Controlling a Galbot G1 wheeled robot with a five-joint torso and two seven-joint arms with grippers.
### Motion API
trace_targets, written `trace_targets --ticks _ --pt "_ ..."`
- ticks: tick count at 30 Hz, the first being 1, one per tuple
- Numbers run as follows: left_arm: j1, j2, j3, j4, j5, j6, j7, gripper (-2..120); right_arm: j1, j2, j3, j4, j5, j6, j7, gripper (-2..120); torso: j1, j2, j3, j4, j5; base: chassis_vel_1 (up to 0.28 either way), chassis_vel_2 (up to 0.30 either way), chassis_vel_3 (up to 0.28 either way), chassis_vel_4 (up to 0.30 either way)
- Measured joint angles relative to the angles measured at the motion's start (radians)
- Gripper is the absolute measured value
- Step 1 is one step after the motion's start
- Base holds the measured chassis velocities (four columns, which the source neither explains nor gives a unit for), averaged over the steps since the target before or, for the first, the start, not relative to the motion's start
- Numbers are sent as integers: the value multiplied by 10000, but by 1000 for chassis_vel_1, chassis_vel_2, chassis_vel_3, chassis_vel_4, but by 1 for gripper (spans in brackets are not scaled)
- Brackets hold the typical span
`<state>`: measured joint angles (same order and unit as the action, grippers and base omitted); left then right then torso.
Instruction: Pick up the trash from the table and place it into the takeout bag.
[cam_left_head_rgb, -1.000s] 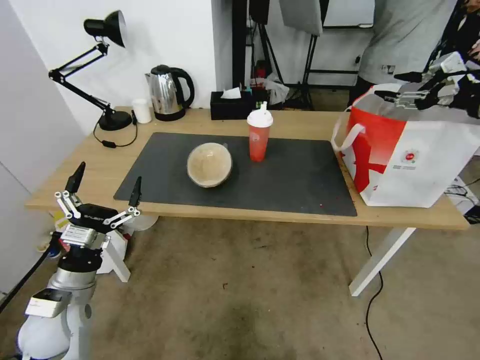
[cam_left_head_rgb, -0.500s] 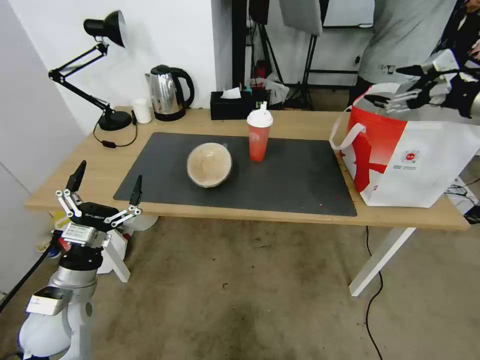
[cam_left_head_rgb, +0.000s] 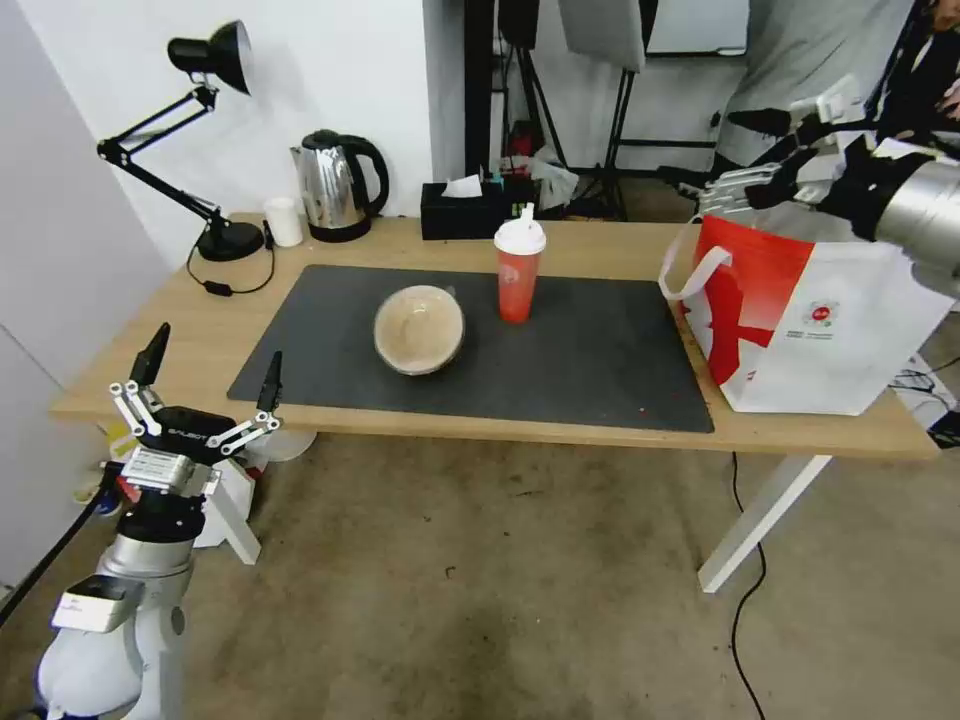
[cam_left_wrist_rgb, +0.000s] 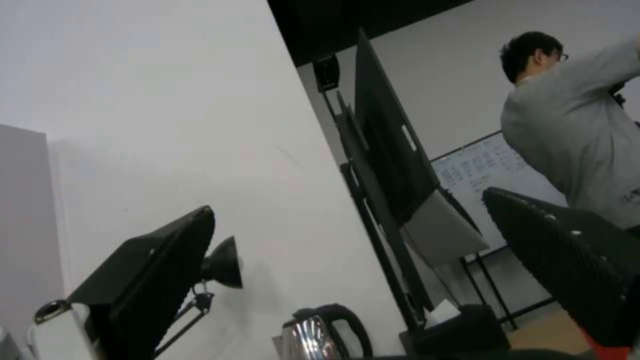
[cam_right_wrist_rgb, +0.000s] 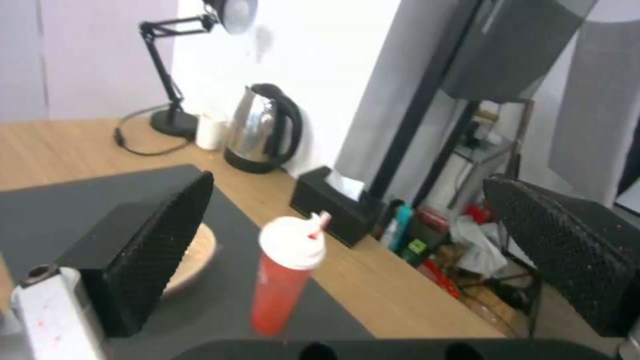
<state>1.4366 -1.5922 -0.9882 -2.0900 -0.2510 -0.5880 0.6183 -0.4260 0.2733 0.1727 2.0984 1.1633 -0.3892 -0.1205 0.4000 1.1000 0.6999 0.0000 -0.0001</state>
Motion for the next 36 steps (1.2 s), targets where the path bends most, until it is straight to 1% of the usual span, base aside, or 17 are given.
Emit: trace_targets --ticks 8,10,11,16,17,18,20,22,24,26,27,28,32,33,34,35,36 --pt "-56 -1 -21 75 -8 -4 -17 100 -282 405 80 931 196 58 945 100 0 0 0 0 -2 0 0 0 0" --pt "-91 -3 -28 117 -13 -5 -30 100 -589 611 251 1261 198 163 1281 100 0 0 0 1 -1 0 0 0 0" --pt "-122 -3 -48 161 -30 -5 -44 100 -1091 927 477 1657 180 324 1683 100 0 0 0 0 -1 0 0 0 0" --pt "-143 -4 -98 216 -75 -5 -55 100 -2041 1391 868 2080 -133 579 2027 100 0 0 0 1 1 0 0 0 0" --pt "-163 -6 -134 255 -131 -5 -58 100 -2765 1664 1185 2304 -453 777 2108 100 0 0 0 1 -2 0 0 0 0" --pt "-163 -6 -134 255 -131 -5 -58 100 -2765 1664 1185 2304 -453 777 2108 100 0 0 0 1 -2 0 0 0 0" --pt "-176 -4 -168 290 -189 -5 -59 100 -3639 1979 1555 2547 -849 955 2141 100 0 0 0 -1 3 0 0 0 0" --pt "-215 -4 -210 333 -221 -2 -60 100 -4641 2511 2062 2874 -1397 1123 2148 100 0 0 0 -2 0 0 0 0 0" --pt "-227 -5 -213 341 -223 -1 -60 100 -4879 2678 2170 2942 -1545 1146 2146 100 0 0 0 -1 -2 0 0 0 0" --pt "-244 -5 -212 354 -230 1 -61 100 -5404 3089 2399 3056 -1947 1218 2128 100 0 0 -1 0 -1 0 0 0 0" --pt "-255 -5 -206 367 -233 3 -62 100 -5962 3525 2586 3145 -2366 1309 2086 100 0 -2 0 0 2 0 0 0 0" --pt "-255 -5 -206 367 -233 3 -62 100 -5962 3525 2586 3145 -2366 1309 2086 100 0 -2 0 0 2 0 0 0 0" --pt "-255 -8 -230 414 -259 -1 -64 100 -7463 4755 2736 3224 -3992 1854 1920 100 0 -3 0 1 0 0 0 0 0" --pt "-255 -8 -230 414 -259 -1 -64 100 -7463 4755 2736 3224 -3992 1854 1920 100 0 -3 0 1 0 0 0 0 0" --pt "-253 -7 -240 421 -271 -2 -64 100 -7646 4925 2732 3232 -4196 1933 1901 100 0 -3 0 -1 3 0 0 0 0" --pt "-250 -8 -256 428 -312 -7 -65 100 -8027 5320 2666 3242 -4655 2124 1856 100 0 -2 0 -1 -1 0 0 0 0" --pt "-250 -8 -256 428 -312 -7 -65 100 -8027 5320 2666 3242 -4655 2124 1856 100 0 -2 0 -1 -1 0 0 0 0"
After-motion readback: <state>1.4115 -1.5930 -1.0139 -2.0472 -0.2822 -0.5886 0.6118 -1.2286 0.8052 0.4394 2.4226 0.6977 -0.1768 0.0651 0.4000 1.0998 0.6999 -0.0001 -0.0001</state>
